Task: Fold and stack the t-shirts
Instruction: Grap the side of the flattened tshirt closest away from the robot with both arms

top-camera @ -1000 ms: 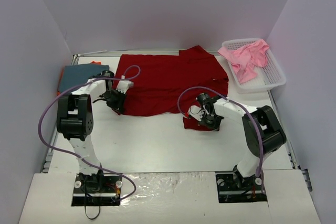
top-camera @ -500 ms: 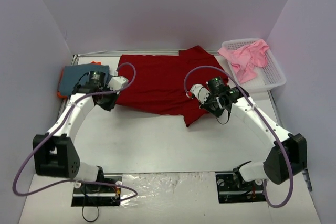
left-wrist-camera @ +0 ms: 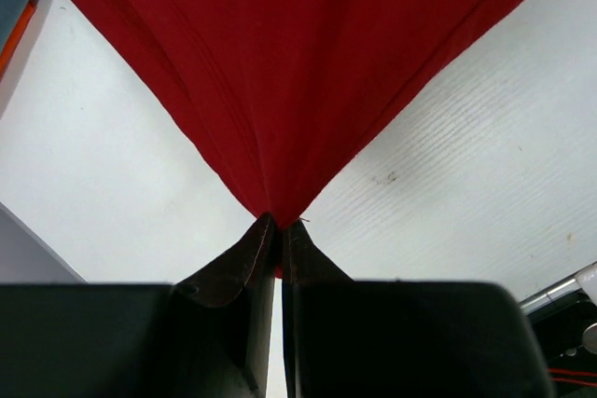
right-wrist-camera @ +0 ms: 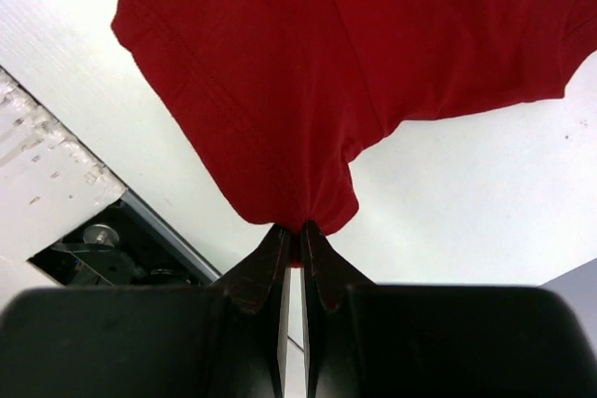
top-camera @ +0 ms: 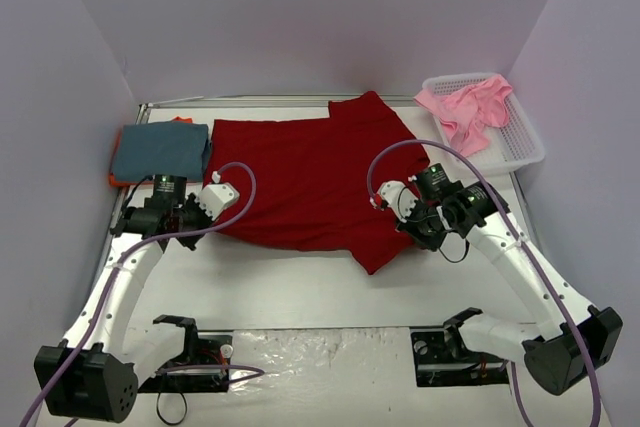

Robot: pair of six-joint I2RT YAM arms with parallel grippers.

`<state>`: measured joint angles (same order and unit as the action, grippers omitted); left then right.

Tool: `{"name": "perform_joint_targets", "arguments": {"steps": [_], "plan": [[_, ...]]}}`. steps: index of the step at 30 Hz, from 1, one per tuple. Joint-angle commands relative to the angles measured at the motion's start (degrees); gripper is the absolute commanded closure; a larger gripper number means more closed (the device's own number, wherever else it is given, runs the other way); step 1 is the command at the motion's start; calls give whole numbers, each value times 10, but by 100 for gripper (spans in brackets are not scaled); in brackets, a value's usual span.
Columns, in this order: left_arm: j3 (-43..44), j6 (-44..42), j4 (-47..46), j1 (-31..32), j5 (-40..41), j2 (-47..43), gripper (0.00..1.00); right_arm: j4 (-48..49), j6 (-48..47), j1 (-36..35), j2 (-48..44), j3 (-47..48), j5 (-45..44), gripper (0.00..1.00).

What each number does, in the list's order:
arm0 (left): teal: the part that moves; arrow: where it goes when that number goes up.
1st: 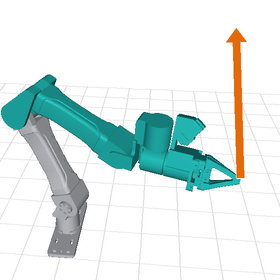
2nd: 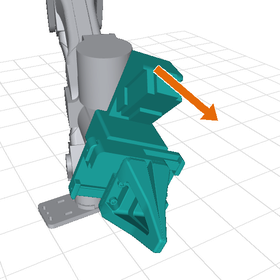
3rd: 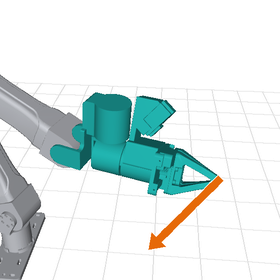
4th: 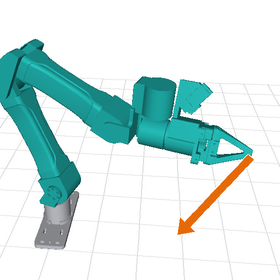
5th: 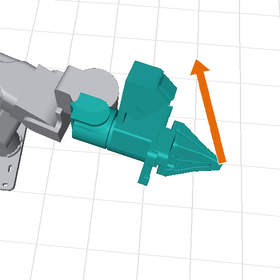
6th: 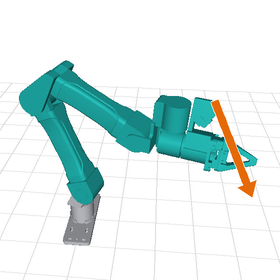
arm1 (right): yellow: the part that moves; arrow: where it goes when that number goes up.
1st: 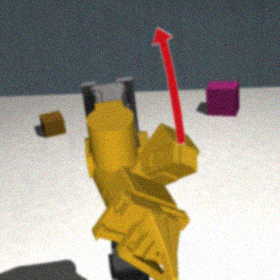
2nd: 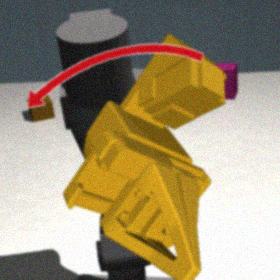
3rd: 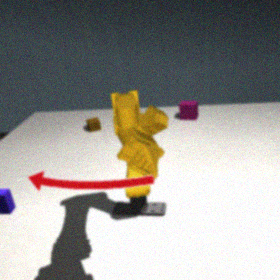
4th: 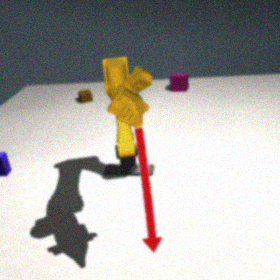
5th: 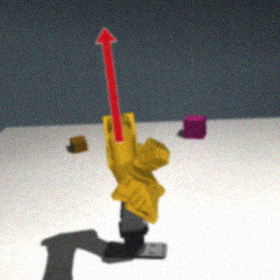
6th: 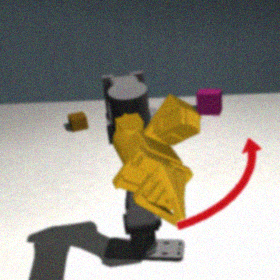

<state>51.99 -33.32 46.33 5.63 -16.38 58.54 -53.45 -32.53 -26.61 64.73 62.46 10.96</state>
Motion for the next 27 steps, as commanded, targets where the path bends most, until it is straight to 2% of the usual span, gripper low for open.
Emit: {"name": "perform_joint_targets", "arguments": {"steps": [1, 14, 20, 27], "plan": [[-5, -25, 25, 3, 6, -18, 98, -45, 5, 3, -2, 19, 13, 100], [9, 10, -31, 3, 19, 24, 98, 10, -16, 6, 94, 135, -64, 100], [34, 37, -77, 2, 46, 52, 98, 48, -35, 27, 193, 182, -52, 100], [74, 21, -90, -6, 63, 121, 98, 63, -59, 62, 324, 298, -38, 100]]}}
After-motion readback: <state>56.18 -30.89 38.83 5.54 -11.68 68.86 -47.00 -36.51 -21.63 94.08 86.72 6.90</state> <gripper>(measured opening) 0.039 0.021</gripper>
